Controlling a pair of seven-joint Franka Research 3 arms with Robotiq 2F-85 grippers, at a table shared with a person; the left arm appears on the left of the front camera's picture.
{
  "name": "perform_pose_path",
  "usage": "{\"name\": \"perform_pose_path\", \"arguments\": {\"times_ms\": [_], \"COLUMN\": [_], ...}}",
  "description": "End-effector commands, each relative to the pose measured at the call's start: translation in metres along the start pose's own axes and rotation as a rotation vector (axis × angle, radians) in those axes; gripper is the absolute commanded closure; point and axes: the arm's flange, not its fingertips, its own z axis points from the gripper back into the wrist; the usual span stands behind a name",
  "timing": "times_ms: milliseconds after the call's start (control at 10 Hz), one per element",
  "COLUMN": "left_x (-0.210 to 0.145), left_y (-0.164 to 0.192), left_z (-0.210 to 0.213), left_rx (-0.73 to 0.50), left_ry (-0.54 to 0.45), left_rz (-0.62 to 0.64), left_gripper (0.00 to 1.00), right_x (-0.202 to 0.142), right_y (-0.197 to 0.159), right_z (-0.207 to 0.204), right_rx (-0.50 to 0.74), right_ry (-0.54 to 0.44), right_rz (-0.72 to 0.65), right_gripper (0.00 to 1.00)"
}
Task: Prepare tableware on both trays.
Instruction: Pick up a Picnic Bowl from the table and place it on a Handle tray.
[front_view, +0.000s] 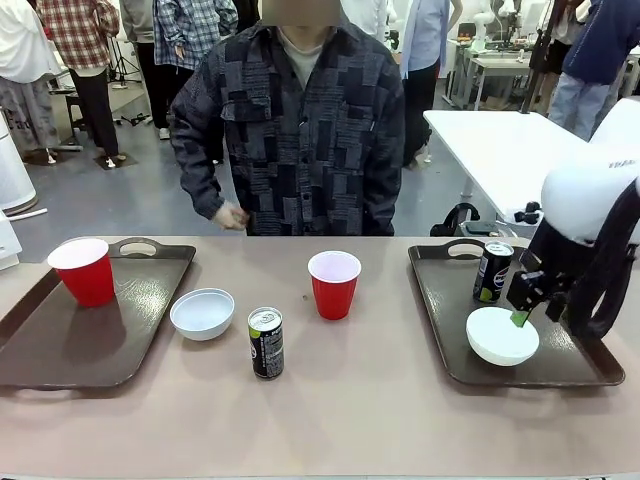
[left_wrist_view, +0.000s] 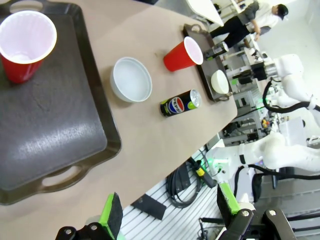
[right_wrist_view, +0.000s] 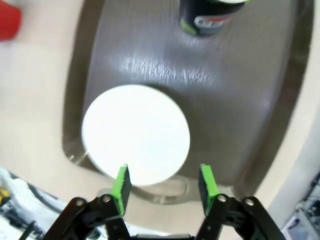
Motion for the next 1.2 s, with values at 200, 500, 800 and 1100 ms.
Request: {"name": "perform_pose_path", "arguments": {"times_ms": [200,500,800,1100], "left_x": [-0.001,-0.001,-0.001,-0.001], "left_y": [0.000,0.000,0.000,0.000], "left_z": [0.001,0.001,0.001,0.001], "left_rx": [-0.015,-0.015,-0.015,-0.015], "left_ry": [-0.006,-0.006,-0.006,-0.006], "left_rz": [-0.007,-0.007,-0.007,-0.007], "left_gripper": [0.00,0.00,0.00,0.00], "right_x": [0.000,-0.005,-0.005,-0.005], "right_y": [0.010,0.009,0.009,0.009], "right_z": [0.051,0.043,0.043,0.043], "right_rx": [-0.004,0.004,0.004,0.004], "right_ry": [0.092,0.068,0.068,0.068], "right_rz": [-0.051,-0.014,-0.014,-0.014], "right_gripper": [0.08,0.13,0.13,0.13]}}
